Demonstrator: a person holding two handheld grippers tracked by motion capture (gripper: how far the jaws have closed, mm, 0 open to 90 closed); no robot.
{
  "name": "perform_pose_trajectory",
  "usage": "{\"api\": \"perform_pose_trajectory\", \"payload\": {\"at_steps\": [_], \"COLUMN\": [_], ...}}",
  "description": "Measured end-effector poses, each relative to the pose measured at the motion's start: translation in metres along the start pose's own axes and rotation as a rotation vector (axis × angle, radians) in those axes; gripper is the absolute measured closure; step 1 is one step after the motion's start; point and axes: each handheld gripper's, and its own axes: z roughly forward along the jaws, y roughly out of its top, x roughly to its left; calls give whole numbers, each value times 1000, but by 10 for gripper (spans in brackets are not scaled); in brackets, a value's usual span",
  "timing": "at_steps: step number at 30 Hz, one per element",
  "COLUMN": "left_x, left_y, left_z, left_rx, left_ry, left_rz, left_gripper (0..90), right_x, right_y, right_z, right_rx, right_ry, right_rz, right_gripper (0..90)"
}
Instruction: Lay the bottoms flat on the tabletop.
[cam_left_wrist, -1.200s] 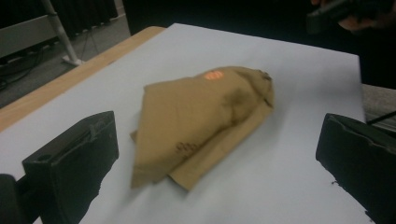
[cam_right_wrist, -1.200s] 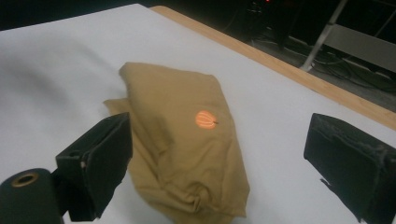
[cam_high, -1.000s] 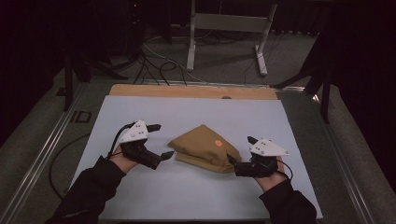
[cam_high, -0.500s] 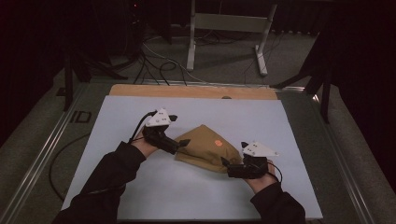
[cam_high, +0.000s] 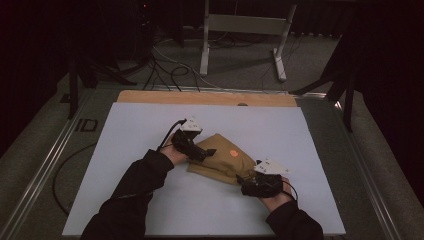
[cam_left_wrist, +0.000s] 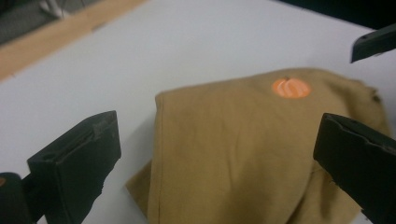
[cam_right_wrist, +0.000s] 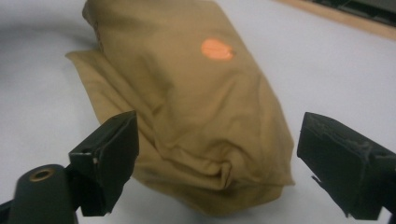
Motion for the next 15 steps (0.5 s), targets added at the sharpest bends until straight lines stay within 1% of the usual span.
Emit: {"api": "perform_pose_trajectory", "payload": {"at_steps": [1, 3, 5, 6, 7, 8, 9, 10, 11, 13, 14, 15], "left_x": [1, 2, 4, 5, 5, 6, 7, 7, 8, 8, 9, 8], "left_y": [-1, -2, -5, -6, -8, -9, -11, -12, -14, -16, -16, -16], "left_z": [2, 7, 10, 11, 12, 13, 15, 16, 18, 22, 24, 25], "left_rx": [10, 29, 48, 53, 55, 57, 60, 71, 77, 94, 100, 100], "left_ry": [-3, -8, -12, -19, -16, -20, -34, -34, -32, -40, -53, -53], "left_rz": [-5, -11, -15, -12, -14, -21, -27, -32, -28, -48, -64, -67], "left_gripper": [19, 20, 20, 20, 20, 20, 20, 20, 22, 42, 42, 42], "right_x": [0, -1, -3, -4, -5, -6, -7, -8, -9, -10, -10, -9], "right_y": [-1, -4, -8, -11, -14, -16, -18, -19, -20, -20, -20, -20], "right_z": [1, 0, -1, -1, -1, -1, 0, 0, 1, 4, 6, 7], "right_rx": [10, 24, 52, 67, 82, 91, 96, 103, 107, 112, 118, 121], "right_ry": [-11, -13, -22, -18, -17, -9, -4, 1, 6, 17, 16, 14], "right_rz": [-7, 4, 14, 21, 28, 37, 46, 55, 60, 72, 70, 66], "right_gripper": [137, 147, 151, 153, 157, 166, 172, 195, 208, 232, 255, 270]}}
